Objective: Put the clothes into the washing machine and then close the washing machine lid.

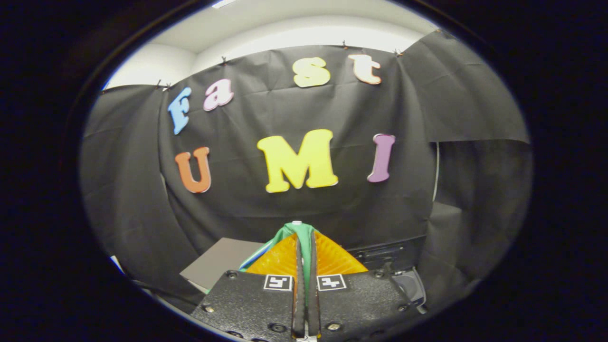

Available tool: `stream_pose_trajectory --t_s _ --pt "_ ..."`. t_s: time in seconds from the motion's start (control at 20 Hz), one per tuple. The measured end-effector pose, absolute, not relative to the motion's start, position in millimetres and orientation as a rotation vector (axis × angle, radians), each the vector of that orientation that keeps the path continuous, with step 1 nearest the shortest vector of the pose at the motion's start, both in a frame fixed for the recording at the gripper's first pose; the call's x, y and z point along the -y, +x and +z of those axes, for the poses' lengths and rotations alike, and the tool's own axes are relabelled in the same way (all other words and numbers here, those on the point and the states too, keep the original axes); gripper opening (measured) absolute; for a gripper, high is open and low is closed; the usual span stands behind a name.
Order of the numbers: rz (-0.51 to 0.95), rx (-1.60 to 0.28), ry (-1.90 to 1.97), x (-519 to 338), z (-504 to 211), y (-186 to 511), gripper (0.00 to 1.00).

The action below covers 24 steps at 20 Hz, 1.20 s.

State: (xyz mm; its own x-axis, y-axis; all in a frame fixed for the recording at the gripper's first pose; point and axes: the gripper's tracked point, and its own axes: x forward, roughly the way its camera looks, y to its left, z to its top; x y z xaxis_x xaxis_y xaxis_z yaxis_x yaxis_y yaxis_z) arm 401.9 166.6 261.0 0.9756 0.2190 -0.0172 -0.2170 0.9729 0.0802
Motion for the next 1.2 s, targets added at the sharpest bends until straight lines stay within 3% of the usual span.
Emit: stream_pose_trajectory --t_s 0.55,0.9,1.2 --pt "0.085 -0.038 0.119 -33.3 278.1 472.0 0.06" --pt "0.149 -0.065 0.083 -40.7 274.8 520.5 0.06" --pt "0.167 -0.205 0.072 -39.3 197.2 556.6 0.06"
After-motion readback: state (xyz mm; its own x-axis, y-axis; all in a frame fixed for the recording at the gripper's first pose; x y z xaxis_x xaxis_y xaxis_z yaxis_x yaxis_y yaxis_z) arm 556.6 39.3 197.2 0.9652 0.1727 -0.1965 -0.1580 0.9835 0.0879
